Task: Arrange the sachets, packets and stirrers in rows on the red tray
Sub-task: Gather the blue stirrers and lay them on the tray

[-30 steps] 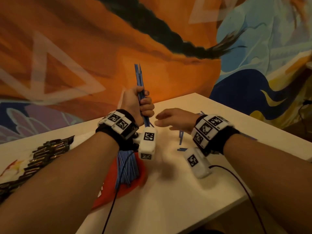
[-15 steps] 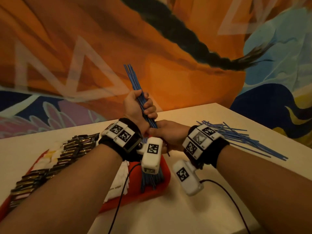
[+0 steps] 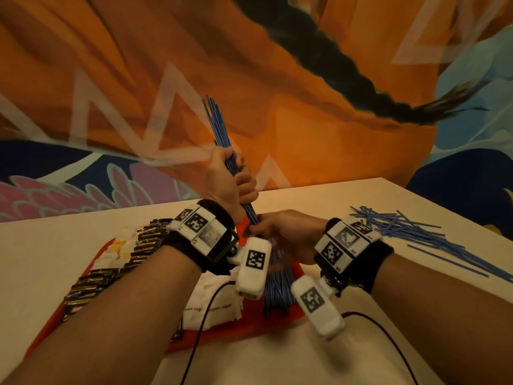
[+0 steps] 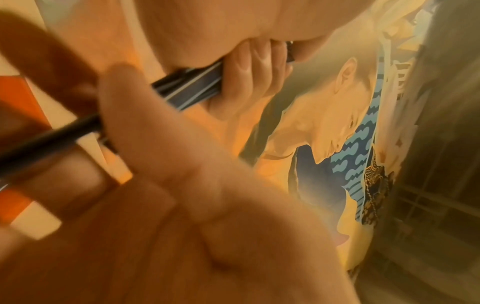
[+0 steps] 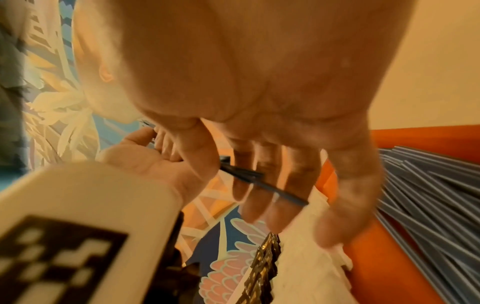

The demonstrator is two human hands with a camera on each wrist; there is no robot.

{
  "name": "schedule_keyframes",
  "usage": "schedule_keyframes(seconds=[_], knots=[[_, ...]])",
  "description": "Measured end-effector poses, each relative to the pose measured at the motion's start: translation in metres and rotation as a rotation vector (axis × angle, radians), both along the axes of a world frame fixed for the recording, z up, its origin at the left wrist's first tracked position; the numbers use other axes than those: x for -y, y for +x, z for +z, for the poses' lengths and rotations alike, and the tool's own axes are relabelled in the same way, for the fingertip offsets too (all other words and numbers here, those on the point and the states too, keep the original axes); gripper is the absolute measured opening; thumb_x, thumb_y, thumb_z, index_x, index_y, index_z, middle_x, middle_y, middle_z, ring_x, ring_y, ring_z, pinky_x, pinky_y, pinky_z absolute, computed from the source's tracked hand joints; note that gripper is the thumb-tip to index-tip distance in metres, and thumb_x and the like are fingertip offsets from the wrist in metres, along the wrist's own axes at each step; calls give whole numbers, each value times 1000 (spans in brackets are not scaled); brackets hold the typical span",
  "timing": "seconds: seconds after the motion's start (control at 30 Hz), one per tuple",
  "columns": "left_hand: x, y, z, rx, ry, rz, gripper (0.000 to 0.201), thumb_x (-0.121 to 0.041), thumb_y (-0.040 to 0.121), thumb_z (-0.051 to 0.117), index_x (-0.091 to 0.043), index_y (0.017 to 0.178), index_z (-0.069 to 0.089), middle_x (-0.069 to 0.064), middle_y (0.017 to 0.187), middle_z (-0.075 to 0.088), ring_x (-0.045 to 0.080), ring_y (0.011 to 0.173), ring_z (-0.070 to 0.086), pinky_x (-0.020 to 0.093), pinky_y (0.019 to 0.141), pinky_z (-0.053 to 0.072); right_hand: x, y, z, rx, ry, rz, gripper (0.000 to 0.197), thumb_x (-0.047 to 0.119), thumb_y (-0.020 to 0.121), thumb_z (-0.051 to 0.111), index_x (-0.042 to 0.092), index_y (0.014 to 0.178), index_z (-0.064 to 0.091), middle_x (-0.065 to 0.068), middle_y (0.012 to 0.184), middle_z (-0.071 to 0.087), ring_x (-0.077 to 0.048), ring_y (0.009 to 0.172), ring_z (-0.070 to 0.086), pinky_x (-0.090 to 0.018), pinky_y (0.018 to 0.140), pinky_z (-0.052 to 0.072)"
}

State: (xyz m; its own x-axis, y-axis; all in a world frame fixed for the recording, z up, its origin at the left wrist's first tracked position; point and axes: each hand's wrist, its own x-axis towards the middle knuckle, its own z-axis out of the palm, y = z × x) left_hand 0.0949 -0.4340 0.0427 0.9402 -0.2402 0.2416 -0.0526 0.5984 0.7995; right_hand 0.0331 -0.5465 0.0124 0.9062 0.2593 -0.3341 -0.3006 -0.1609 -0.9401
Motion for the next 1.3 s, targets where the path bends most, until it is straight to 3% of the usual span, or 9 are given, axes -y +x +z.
schedule_keyframes(seconds=[0.13, 0.37, 0.57, 0.73, 0.83, 0.9, 1.1, 1.17, 1.3], knots=[[-8, 0, 3, 24, 127, 78, 51, -59, 96, 48, -25, 63, 28, -6, 50, 16, 10, 39, 11, 20, 38, 12, -3, -5, 1, -77, -71, 14, 22, 29, 103, 48, 11, 94, 56, -7, 85, 62, -22, 77, 62, -40, 77, 54], [-16, -3, 12, 55, 209, 136, 52, -40, 102, 51, -22, 58, 29, -5, 49, 19, 10, 38, 16, 24, 42, 11, -18, -4, 7, -43, 45, -87, 9, 7, 97, 54, 1, 100, 61, -17, 101, 64, -27, 86, 65, -27, 54, 56], [-22, -6, 12, 93, 257, 130, 52, -34, 103, 51, -20, 57, 30, -3, 47, 23, 12, 37, 22, 21, 39, 20, -31, 0, 15, 22, 108, -164, 20, 1, 99, 43, -4, 97, 62, -18, 104, 65, -25, 91, 62, -28, 66, 60], [-27, -11, 10, 107, 266, 106, 49, -35, 102, 52, -19, 60, 33, -2, 49, 24, 11, 37, 22, 22, 39, 20, -37, -1, 14, 12, 79, -144, 30, 0, 98, 41, -9, 121, 57, -4, 48, 60, -22, 73, 60, -31, 78, 57], [-30, -14, 9, 125, 285, 115, 47, -34, 102, 53, -19, 61, 33, -2, 50, 24, 12, 37, 21, 22, 39, 17, -41, -2, 12, 22, 50, -124, 33, 0, 96, 40, -8, 121, 58, -20, 98, 67, -29, 95, 61, -32, 80, 56], [-32, -16, 8, 143, 292, 120, 46, -33, 102, 53, -19, 62, 33, -1, 51, 24, 12, 37, 20, 21, 38, 16, -45, -3, 10, 24, 49, -110, 29, -1, 95, 39, -5, 114, 61, -24, 113, 64, -29, 97, 60, -31, 77, 55], [-39, -18, 8, 152, 337, 159, 47, -30, 103, 51, -22, 63, 29, -3, 51, 19, 12, 40, 14, 19, 38, 15, -44, -3, 13, 61, -28, -10, 29, -4, 95, 44, -2, 120, 58, -15, 114, 65, -28, 91, 66, -34, 72, 58], [-42, -18, 7, 145, 374, 167, 47, -29, 103, 50, -21, 62, 29, -5, 49, 21, 11, 38, 15, 18, 38, 17, -37, -1, 25, 116, -55, 3, 36, -3, 96, 46, 4, 130, 53, -10, 124, 60, -29, 105, 64, -38, 80, 59], [-47, -18, 4, 155, 515, 153, 42, -27, 103, 51, -20, 66, 31, -8, 46, 26, 9, 36, 19, 17, 38, 20, -19, 13, 64, 539, 19, -197, 27, 9, 98, 49, 17, 123, 54, -8, 126, 58, -26, 112, 60, -39, 90, 56]])
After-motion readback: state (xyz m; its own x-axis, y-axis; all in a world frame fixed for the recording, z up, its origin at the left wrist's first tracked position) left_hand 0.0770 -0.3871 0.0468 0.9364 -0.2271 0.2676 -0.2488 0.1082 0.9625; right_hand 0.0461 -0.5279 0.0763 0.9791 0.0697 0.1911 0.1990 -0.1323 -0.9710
